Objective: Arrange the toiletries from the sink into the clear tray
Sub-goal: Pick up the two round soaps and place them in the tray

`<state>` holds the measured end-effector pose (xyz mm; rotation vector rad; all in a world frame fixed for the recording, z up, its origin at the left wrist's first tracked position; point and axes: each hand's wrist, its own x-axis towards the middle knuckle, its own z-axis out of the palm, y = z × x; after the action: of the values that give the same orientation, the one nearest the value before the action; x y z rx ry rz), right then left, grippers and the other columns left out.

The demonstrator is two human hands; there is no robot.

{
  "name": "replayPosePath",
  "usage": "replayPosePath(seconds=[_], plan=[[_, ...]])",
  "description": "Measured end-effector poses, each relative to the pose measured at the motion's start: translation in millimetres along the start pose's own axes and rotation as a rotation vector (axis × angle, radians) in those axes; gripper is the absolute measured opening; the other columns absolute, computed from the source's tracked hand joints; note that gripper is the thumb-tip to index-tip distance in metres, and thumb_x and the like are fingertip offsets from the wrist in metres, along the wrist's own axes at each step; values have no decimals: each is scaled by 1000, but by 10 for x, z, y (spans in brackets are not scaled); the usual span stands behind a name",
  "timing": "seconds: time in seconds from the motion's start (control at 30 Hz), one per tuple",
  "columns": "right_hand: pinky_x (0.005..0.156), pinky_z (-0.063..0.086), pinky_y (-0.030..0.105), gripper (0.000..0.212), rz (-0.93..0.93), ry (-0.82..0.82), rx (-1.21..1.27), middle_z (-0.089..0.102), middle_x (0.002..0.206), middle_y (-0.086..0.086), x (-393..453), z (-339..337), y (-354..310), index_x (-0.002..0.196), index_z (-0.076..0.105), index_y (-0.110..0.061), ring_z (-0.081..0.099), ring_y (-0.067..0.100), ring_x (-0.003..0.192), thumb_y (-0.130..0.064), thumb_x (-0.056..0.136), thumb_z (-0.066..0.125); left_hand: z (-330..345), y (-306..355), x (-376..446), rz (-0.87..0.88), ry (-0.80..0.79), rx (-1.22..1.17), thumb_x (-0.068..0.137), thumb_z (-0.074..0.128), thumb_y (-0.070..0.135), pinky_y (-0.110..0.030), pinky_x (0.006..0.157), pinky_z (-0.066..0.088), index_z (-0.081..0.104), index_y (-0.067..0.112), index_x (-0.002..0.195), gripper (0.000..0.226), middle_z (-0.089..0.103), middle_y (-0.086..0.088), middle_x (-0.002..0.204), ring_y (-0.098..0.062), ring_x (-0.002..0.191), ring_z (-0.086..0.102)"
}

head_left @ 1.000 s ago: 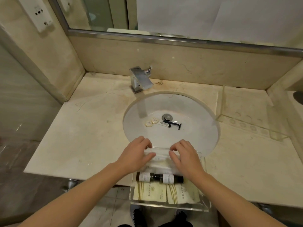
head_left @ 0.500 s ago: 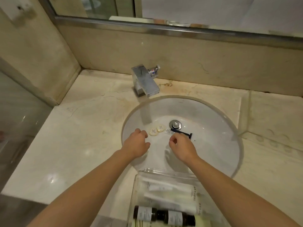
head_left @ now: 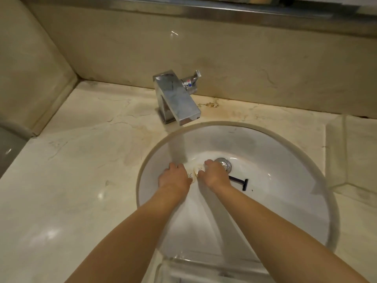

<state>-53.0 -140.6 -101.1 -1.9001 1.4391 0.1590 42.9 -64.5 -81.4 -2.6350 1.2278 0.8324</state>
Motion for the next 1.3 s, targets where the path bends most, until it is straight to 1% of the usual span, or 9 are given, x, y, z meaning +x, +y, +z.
replayPosePath(seconds=[0.1, 0.23, 0.37, 0.53, 0.67, 0.77, 1.0, 1.2, 1.3], plan=[[68, 40, 32, 6, -41, 35, -97, 54, 116, 21, 58, 98, -16, 92, 51, -11, 54, 31, 87, -13, 86, 53, 45, 125, 123, 66, 1, 56, 93, 54, 34, -42, 93, 46, 39, 11, 137, 53, 40, -11, 139, -30, 123, 49], [75, 41, 33, 23, -70, 52, -12, 50, 116, 20, 79, 108, -37, 107, 50, -6, 56, 34, 95, -10, 86, 57, 100, 208, 189, 33, -13, -36, 91, 58, 22, -45, 93, 49, 40, 7, 134, 49, 44, -13, 135, -32, 122, 52], [68, 40, 31, 26, -30, -11, 105, 57, 98, 10, 23, 27, 17, 98, 45, -14, 53, 27, 82, -14, 81, 65, 105, 113, 111, 17, 22, -135, 89, 58, 20, -41, 82, 50, 42, 11, 124, 40, 59, -13, 120, -33, 109, 60], [84, 51, 37, 33, -3, -12, 267, 61, 104, 6, -125, -101, 4, 118, 56, -12, 62, 29, 87, -13, 86, 60, -116, -6, -43, 166, -23, -375, 82, 64, 16, -31, 70, 45, 53, 12, 96, 18, 65, -11, 103, -28, 90, 61], [61, 52, 31, 19, 90, 4, 734, 62, 89, 8, -365, -416, -129, 107, 56, -10, 59, 19, 55, -9, 88, 58, -441, -44, -257, 203, -158, -673, 79, 69, 5, -19, 52, 48, 54, 17, 72, 20, 61, -3, 68, -15, 57, 59], [60, 52, 29, 15, 78, -83, 842, 66, 93, 15, -614, -650, -218, 104, 55, -9, 59, 18, 55, -10, 89, 59, -610, -86, -462, 236, -224, -813, 81, 70, 5, -26, 58, 49, 62, 14, 75, 13, 59, -5, 68, -17, 59, 57], [69, 57, 32, 19, -129, -131, 692, 65, 91, 12, -1247, -1092, -372, 103, 57, -4, 64, 21, 69, -9, 87, 65, -928, -121, -1018, 295, -409, -967, 83, 69, 0, -32, 80, 60, 65, 6, 90, 10, 62, -8, 83, -22, 78, 67], [65, 56, 31, 13, -214, -220, 605, 70, 91, 18, -1865, -1249, -324, 89, 54, -9, 68, 26, 74, -8, 86, 66, -1053, -165, -1665, 364, -391, -812, 73, 79, 1, -23, 57, 56, 60, 2, 107, 39, 66, -10, 85, -19, 65, 67], [60, 55, 29, 14, -209, -288, 579, 69, 87, 19, -2193, -1186, -224, 87, 50, -9, 67, 26, 69, -4, 86, 64, -960, -254, -1929, 366, -392, -742, 69, 82, 2, -22, 49, 51, 52, 4, 101, 43, 68, -15, 86, -21, 63, 66]])
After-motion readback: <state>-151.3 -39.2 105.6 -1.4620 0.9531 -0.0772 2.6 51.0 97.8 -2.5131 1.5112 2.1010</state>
